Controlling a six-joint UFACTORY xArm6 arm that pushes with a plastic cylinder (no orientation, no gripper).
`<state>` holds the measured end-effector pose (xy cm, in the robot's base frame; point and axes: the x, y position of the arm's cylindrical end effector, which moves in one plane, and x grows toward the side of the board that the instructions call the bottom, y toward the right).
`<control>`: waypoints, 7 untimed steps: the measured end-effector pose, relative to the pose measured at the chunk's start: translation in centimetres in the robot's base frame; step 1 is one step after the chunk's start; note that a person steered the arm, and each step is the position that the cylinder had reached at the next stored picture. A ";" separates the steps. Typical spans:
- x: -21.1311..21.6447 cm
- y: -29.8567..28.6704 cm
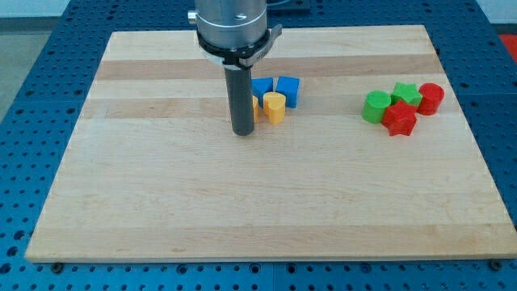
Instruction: Push yellow hexagon right a bit
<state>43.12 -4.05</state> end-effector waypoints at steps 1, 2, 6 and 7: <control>-0.6 -0.2; -0.4 -2.0; -2.2 -4.5; -2.5 -3.1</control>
<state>40.65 -7.14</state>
